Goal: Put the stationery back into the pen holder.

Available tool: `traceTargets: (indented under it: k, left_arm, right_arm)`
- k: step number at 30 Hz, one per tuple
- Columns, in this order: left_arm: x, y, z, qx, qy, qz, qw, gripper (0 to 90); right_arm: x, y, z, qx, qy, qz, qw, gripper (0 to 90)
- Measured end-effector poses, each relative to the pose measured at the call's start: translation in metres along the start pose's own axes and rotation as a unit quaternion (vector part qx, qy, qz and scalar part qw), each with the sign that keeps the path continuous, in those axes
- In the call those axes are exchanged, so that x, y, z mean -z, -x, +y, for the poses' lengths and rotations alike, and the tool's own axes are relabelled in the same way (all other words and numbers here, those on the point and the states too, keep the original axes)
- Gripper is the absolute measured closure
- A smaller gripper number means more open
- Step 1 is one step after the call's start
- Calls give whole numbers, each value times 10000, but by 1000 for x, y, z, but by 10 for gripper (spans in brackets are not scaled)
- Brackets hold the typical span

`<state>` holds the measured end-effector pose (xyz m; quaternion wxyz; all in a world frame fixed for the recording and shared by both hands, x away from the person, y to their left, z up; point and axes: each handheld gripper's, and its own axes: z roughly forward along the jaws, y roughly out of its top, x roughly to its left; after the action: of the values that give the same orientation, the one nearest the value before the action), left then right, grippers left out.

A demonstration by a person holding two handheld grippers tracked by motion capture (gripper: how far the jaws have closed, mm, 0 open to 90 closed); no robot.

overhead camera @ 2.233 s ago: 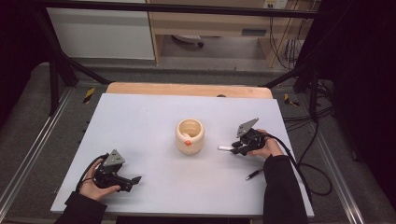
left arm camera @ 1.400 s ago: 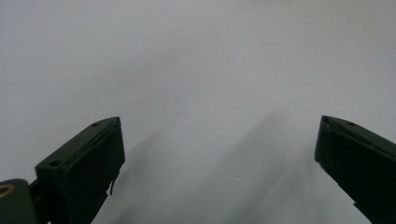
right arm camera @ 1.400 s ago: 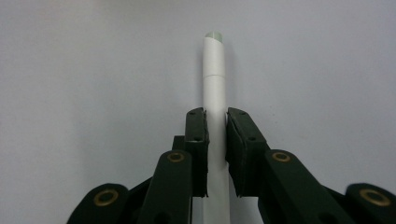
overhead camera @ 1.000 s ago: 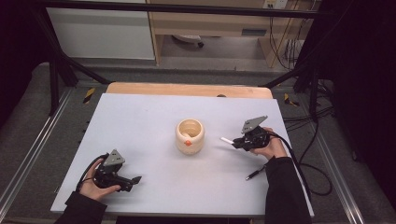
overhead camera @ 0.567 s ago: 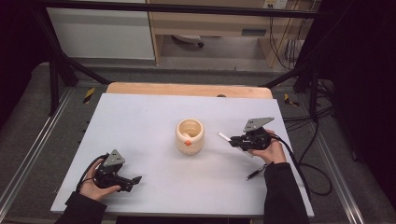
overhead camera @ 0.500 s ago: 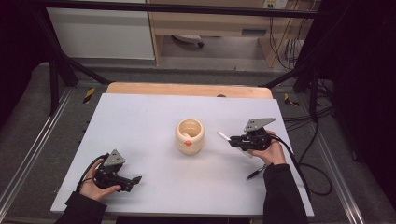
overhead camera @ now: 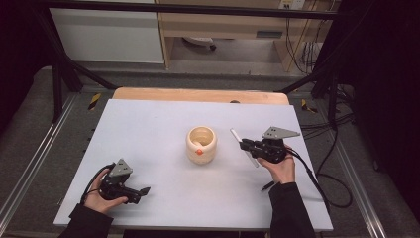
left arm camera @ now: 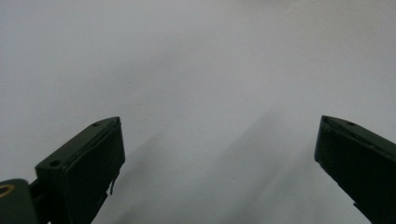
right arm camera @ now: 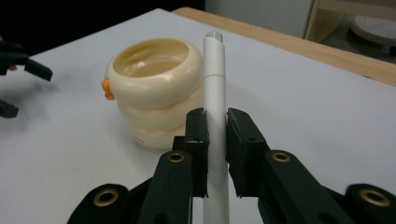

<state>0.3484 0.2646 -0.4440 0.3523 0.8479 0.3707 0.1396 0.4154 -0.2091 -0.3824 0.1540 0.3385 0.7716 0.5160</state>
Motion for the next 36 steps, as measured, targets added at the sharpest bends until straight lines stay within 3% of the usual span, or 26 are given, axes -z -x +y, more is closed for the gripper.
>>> traceTargets:
  k: [7,17,22,36]
  left_arm:
    - [0,0,0,14,7,5,10000,17]
    - [1,0,0,27,23,2,10000,17]
    - [1,0,0,26,22,0,10000,17]
    - [1,0,0,22,40,-25,10000,17]
  right_arm:
    - [-1,-9,4,-252,641,-186,9975,793]
    - [-8,-22,17,-397,1244,-409,9906,793]
    - [-11,-27,21,-462,1481,-499,9866,794]
    - [-36,-50,51,-429,1843,-425,9810,793]
